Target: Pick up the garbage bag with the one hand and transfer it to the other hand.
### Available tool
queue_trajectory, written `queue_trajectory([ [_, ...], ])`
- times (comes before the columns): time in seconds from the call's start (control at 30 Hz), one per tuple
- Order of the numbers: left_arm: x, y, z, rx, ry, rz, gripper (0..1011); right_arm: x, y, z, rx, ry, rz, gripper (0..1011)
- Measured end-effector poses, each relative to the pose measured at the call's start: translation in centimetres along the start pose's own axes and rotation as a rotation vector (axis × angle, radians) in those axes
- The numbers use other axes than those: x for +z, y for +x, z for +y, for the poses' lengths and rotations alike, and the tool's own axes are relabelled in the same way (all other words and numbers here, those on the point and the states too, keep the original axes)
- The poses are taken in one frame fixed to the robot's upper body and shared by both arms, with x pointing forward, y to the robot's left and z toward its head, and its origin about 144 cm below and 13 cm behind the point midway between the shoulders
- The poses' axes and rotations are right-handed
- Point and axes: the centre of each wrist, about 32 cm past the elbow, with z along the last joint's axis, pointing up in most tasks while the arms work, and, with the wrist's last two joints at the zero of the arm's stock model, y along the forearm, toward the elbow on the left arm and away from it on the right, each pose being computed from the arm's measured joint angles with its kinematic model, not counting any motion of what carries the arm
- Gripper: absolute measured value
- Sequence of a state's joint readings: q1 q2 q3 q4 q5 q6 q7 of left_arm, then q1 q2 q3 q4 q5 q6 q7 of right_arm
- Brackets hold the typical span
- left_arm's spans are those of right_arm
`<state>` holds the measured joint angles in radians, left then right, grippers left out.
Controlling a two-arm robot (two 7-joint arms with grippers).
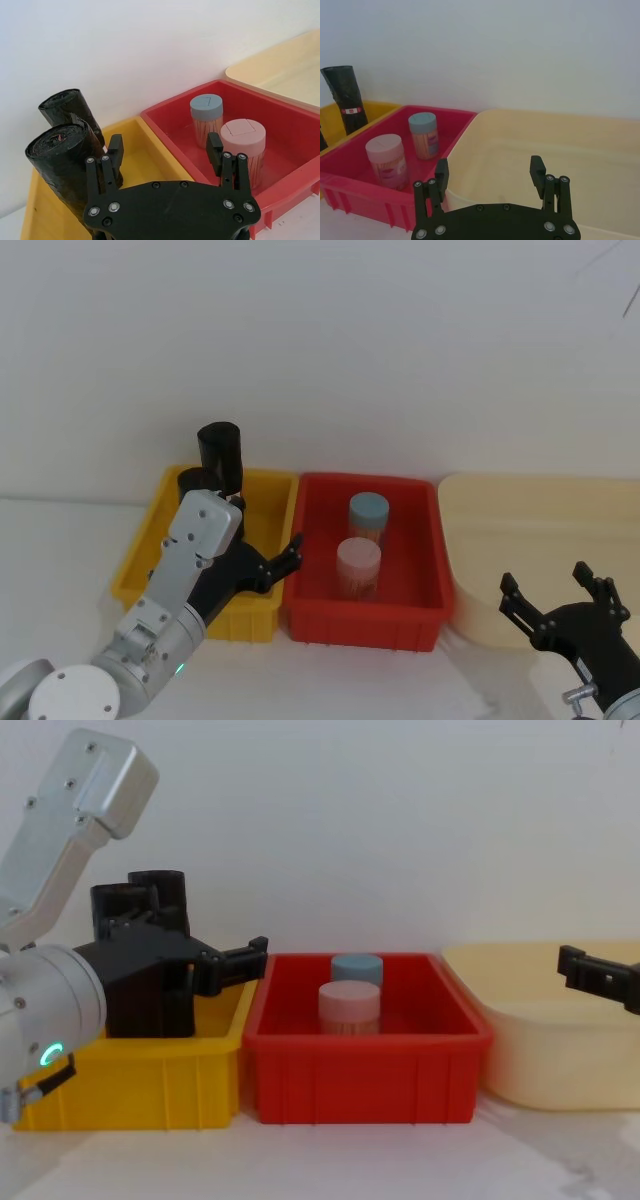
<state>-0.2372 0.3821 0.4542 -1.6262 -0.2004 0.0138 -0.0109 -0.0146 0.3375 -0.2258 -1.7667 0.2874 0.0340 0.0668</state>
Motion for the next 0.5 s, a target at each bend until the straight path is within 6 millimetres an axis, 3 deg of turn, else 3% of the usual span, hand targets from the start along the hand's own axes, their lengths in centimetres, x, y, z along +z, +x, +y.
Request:
queue_trajectory([
  [0.5, 0.00, 0.00, 0.00, 0.000, 0.000, 0.000, 1000, 0.00, 0.00, 0.00, 0.000, 0.000, 0.000, 1000],
])
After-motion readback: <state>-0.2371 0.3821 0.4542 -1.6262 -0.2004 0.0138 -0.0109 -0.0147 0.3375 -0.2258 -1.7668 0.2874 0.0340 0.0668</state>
